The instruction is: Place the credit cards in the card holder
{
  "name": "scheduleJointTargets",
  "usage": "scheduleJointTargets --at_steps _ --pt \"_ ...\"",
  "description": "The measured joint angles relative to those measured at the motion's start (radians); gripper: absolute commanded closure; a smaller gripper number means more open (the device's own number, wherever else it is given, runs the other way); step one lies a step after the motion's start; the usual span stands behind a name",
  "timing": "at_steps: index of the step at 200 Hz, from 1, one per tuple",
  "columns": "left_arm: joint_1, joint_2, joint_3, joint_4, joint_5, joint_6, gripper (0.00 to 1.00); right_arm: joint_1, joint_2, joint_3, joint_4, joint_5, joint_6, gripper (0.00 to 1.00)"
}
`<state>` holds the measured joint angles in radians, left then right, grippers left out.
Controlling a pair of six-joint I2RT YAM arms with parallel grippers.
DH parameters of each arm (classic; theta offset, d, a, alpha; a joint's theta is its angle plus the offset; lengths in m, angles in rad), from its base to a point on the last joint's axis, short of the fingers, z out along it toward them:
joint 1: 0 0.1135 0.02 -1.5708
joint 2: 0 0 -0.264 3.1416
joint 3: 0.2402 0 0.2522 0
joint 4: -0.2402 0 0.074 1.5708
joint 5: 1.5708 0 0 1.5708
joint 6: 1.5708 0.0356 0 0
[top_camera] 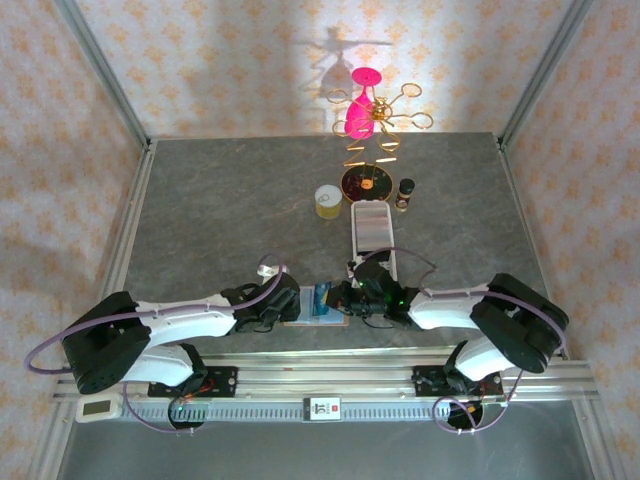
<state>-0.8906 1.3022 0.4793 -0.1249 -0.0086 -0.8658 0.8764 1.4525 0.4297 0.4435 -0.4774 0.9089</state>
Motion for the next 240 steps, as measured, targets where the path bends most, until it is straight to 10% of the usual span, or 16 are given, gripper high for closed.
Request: scheduleJointTargets --at_steps 240 --pt "0.000 -0.013 -0.043 0.075 0.008 -0.013 0.66 0.058 0.076 0.023 0.043 0.036 0.045 1.00"
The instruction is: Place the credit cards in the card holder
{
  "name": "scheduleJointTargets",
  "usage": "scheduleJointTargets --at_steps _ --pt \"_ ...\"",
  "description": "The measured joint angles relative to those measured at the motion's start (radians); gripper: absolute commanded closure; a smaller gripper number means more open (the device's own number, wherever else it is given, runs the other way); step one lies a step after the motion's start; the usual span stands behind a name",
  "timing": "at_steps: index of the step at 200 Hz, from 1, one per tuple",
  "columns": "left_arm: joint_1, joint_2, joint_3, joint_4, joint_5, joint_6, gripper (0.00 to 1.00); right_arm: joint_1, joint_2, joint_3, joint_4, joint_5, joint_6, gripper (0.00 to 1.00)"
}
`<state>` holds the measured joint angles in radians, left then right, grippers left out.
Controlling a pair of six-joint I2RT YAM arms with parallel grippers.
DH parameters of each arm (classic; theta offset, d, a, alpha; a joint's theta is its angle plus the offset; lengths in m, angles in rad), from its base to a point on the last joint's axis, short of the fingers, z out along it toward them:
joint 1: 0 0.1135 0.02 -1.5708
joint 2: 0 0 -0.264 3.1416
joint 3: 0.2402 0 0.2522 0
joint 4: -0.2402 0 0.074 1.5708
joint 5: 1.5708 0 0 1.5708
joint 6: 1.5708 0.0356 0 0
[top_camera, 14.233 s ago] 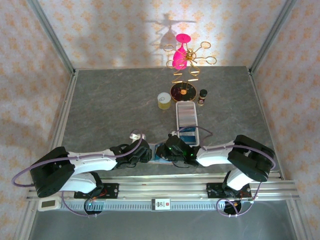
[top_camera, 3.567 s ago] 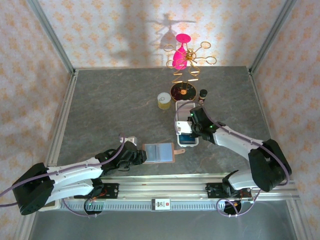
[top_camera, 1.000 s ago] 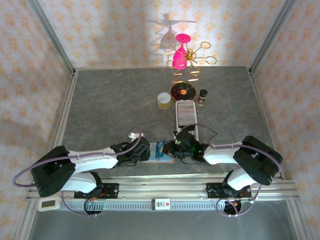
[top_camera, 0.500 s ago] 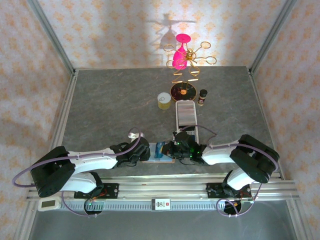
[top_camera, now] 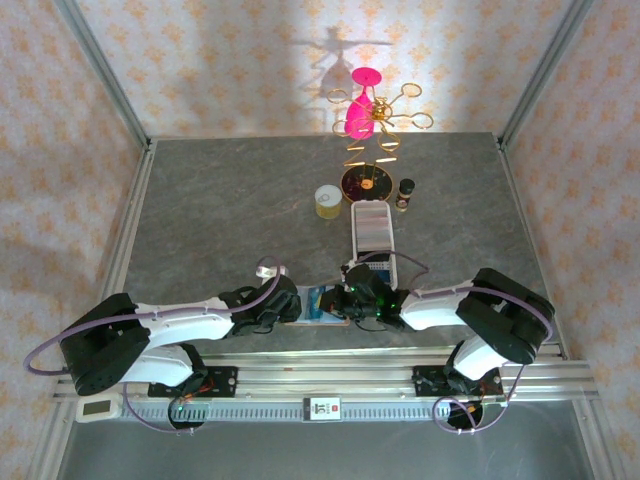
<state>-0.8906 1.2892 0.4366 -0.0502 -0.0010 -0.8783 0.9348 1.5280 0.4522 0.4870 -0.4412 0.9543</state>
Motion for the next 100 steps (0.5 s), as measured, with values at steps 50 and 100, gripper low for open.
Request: scheduleJointTargets --at_steps 50,100 --pt "0.000 0.000 -0.006 0.010 0.000 -0.011 0.65 0.001 0.046 0.043 -0.003 -0.016 -0.001 0.97" --pt "0.000 0.000 -0.011 0.019 0.000 -0.011 0.66 0.007 0.053 0.096 -0.119 0.010 -0.043 0.66"
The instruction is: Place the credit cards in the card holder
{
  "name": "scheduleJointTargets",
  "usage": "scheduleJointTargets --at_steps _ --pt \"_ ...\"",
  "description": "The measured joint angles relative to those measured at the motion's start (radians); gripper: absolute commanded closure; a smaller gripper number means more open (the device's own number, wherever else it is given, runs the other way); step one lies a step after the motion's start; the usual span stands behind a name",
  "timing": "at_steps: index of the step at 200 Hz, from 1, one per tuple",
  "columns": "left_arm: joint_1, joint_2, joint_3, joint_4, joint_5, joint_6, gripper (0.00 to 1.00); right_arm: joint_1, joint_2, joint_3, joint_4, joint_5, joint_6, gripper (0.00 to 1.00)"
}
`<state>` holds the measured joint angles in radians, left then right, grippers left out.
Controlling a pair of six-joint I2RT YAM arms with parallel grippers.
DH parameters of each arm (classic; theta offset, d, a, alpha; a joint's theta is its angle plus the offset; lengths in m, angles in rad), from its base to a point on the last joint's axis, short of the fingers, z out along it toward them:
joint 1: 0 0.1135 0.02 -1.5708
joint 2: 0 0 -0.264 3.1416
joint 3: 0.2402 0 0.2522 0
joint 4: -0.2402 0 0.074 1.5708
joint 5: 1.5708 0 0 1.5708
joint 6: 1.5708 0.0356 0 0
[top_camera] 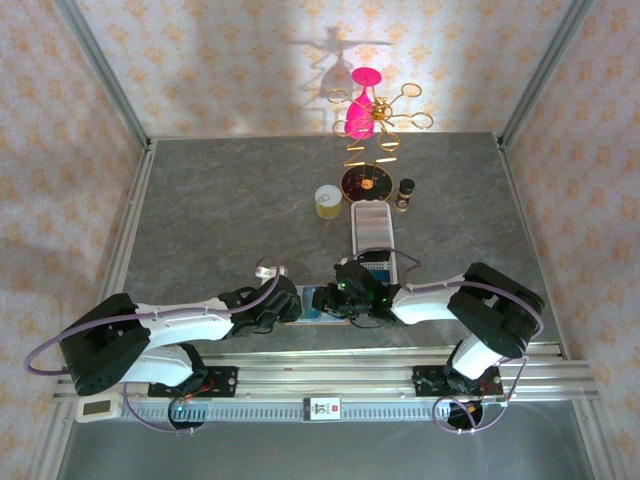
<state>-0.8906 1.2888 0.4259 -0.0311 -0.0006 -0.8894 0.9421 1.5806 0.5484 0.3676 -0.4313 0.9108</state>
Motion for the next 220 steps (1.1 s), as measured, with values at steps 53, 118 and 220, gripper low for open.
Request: scheduleJointTargets --at_steps 53,118,220 --pt "0.000 0.000 -0.003 0.007 0.000 0.000 0.66 0.005 -0.051 0.054 -0.193 0.069 -0.068 0.66" --pt "0.000 0.000 -0.012 0.029 0.002 -0.003 0.59 0.004 -0.028 0.059 -0.229 0.080 -0.098 0.92" --pt "0.000 -0.042 -0.078 0.134 0.014 -0.035 0.55 0.027 0.038 0.138 -0.249 0.077 -0.121 0.97"
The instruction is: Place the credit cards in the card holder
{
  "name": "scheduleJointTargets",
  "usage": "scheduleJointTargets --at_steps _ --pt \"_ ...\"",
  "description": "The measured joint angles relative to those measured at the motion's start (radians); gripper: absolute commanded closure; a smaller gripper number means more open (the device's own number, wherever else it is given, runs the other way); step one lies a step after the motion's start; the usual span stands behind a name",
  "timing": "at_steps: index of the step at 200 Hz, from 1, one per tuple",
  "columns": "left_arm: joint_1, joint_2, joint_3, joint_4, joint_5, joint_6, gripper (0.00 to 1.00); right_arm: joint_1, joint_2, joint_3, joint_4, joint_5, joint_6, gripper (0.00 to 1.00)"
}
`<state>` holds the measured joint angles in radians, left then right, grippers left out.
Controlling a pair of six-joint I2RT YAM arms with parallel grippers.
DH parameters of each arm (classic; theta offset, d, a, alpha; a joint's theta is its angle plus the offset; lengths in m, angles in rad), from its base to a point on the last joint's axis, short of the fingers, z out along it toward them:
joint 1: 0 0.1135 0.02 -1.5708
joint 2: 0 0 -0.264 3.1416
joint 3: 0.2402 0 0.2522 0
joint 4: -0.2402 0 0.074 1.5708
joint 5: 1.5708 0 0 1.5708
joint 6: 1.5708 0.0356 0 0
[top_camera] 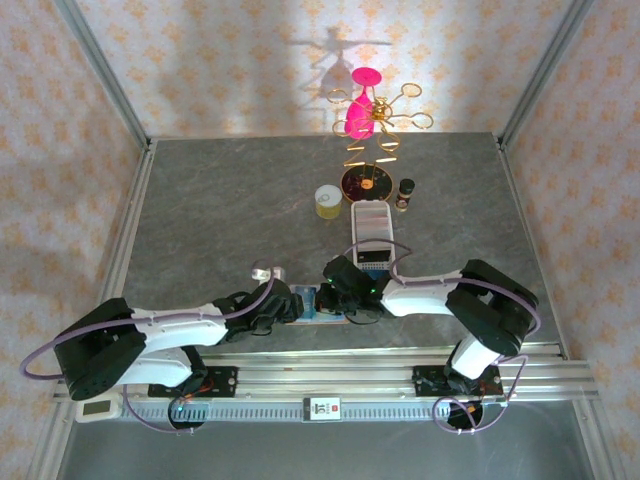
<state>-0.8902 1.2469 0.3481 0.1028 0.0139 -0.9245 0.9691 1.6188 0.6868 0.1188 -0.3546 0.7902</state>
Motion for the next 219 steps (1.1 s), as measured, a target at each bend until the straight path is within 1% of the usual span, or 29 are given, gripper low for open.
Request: scheduleJointTargets --at_steps 48,73,85,99,115,127,148,175,219 --pt "0.000 -0.003 -0.012 0.023 0.000 -0.010 0.54 0.016 0.015 0.022 0.002 0.000 -0.002 0.97" --pt "0.000 0.006 -0.013 0.025 -0.005 -0.013 0.58 0.016 0.015 0.022 0.008 0.000 -0.002 0.97" --pt "0.000 0.013 -0.013 0.025 -0.011 -0.014 0.60 0.016 0.014 0.022 0.008 0.003 -0.002 0.94" --pt "0.000 0.023 -0.013 0.025 -0.019 -0.017 0.62 0.017 0.008 0.022 0.004 0.011 -0.002 0.93" --pt "0.000 0.029 -0.011 0.025 -0.024 -0.017 0.64 0.019 -0.027 0.019 -0.008 0.026 0.000 0.91" --pt "0.000 0.032 -0.010 0.024 -0.027 -0.017 0.65 0.021 -0.066 0.018 -0.020 0.045 0.002 0.86" --pt "0.000 0.032 -0.010 0.024 -0.031 -0.017 0.65 0.021 -0.128 0.006 -0.046 0.083 0.006 0.82" --pt "0.000 0.034 -0.010 0.025 -0.031 -0.017 0.65 0.021 -0.151 -0.018 -0.093 0.124 0.016 0.74" --pt "0.000 0.034 -0.010 0.025 -0.031 -0.017 0.66 0.021 -0.151 -0.066 -0.119 0.134 0.029 0.70"
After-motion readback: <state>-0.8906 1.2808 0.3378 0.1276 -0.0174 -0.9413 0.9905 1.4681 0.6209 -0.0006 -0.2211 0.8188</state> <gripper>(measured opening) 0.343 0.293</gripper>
